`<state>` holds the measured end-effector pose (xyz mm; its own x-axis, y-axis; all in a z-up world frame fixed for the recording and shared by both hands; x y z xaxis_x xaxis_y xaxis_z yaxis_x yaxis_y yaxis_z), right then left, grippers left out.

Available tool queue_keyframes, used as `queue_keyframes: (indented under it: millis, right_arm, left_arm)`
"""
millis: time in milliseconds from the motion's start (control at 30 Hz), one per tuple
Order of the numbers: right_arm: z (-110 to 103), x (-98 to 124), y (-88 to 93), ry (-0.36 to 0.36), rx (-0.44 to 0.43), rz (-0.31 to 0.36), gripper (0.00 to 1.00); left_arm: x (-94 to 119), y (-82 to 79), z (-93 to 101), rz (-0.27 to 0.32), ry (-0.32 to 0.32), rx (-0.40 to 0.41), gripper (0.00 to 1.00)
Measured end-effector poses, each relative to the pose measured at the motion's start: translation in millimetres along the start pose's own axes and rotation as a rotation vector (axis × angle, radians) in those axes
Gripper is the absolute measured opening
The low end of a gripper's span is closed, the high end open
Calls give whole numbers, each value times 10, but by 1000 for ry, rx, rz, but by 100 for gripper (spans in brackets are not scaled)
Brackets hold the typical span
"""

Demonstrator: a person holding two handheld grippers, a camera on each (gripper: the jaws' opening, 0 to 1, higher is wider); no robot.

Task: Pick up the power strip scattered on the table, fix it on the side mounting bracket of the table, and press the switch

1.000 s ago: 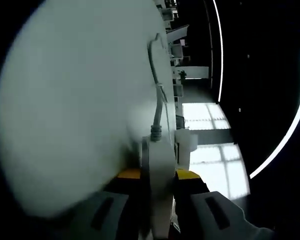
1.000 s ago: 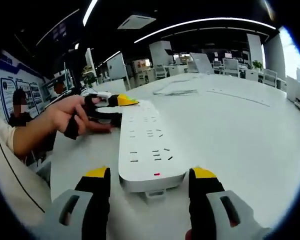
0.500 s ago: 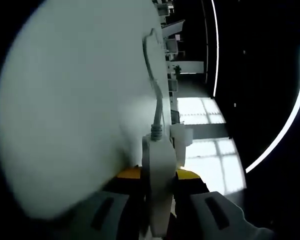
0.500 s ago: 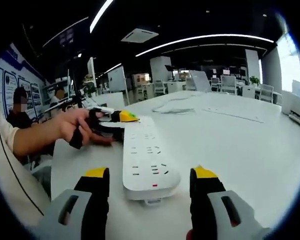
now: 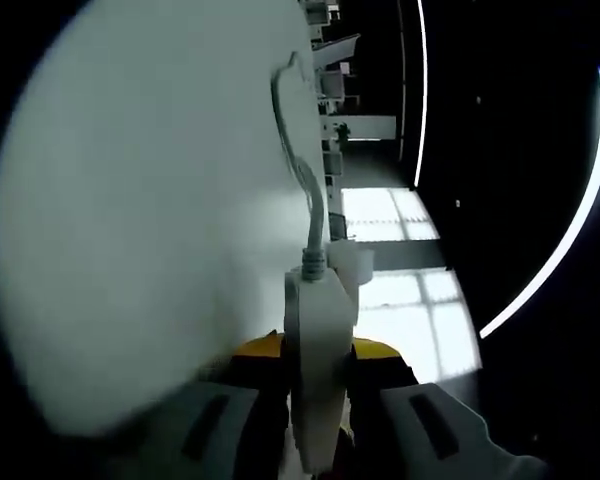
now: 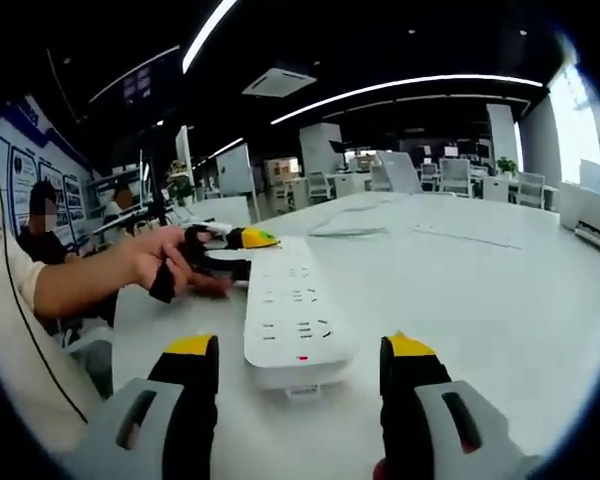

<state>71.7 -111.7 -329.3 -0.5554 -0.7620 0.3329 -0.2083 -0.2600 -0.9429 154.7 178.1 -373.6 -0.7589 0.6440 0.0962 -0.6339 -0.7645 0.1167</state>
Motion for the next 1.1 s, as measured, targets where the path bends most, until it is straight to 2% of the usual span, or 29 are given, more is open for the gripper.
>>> queue_keyframes:
  millis: [267,467,800,1100]
  right_arm:
    - [-78,85,-82,-43,41,9,63]
    - [-140,132,-152,-65,72,4,63]
    - [-249,170,-240,-81,125,0,62]
    - [-313,145,-286,-98,144,-2,62]
  left_arm:
    - [101,-93,46,-19,-13,-31,25]
    - [198,-180,82,-52,8,-13,25]
    - [343,-341,161,-94,9,-33,25]
    - [279,-415,261,-112,44,-47,25]
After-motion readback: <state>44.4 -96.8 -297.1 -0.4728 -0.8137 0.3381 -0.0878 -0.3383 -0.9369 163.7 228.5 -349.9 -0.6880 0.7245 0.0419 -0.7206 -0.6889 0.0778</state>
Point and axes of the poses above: the point that each gripper's makers call its tool centre point, and the gripper's own axes: x roughly backward along the fingers, z roughly to its right, y roughly out of its underside, the point moved 10 cm from there along x, roughly backward along the fingers, and after that the axes turned 8 degrees about x, right-handed, at the moved point
